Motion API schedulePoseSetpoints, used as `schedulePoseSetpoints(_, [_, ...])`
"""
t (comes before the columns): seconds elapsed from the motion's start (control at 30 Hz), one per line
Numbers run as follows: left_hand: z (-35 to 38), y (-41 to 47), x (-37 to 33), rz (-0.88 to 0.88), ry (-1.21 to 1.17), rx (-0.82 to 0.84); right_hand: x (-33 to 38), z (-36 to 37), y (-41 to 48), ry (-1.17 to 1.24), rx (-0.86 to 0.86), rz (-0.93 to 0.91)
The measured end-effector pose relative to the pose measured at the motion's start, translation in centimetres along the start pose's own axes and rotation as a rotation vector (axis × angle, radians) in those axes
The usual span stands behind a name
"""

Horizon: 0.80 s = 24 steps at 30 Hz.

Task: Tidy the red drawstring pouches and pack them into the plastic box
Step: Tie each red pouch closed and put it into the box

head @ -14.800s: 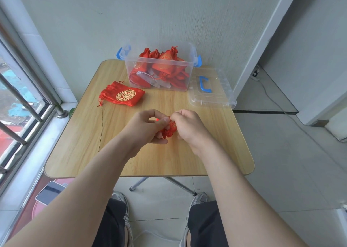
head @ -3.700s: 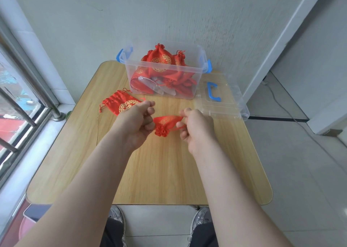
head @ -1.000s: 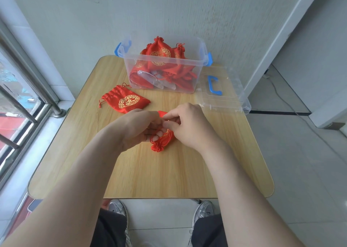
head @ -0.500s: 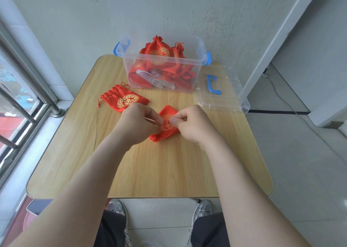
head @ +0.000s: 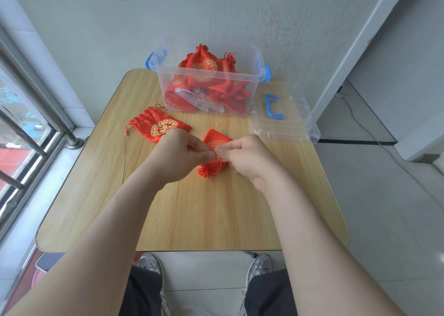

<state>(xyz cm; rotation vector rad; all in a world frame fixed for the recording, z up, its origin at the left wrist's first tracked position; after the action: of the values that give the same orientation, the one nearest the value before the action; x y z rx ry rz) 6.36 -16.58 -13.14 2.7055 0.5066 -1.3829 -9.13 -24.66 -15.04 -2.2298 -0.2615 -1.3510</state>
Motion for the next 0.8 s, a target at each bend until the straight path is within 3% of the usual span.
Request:
schedulePoseSetpoints(0.47, [0.1,-0.2,-0.5,-0.147,-0.026,-0.094,0.6,-0.1,-0.5,-0.003,-0.011,-0.059])
schedulePoseSetpoints(0.67, [-1.3,0.2,3.1,-0.289,0.388,-0.249,-0.7,-1.6,0.0,-0.354,-0.210,0.024])
schedulePoseSetpoints(0.8, [-1.9,-0.1,3.7,-0.373,0.560,-0.256,-1.0,-1.5,-0.1,-0.575,-0.207,0.083])
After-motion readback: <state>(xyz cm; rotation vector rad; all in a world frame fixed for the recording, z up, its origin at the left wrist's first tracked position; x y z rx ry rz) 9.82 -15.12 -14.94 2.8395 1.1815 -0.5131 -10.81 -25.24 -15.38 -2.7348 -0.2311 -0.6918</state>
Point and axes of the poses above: each hand's wrist, its own y-axis towards the middle knuckle, its own z-axis out of the palm, x = y × z, the point moved 6 cm from there along y, towards the middle knuckle
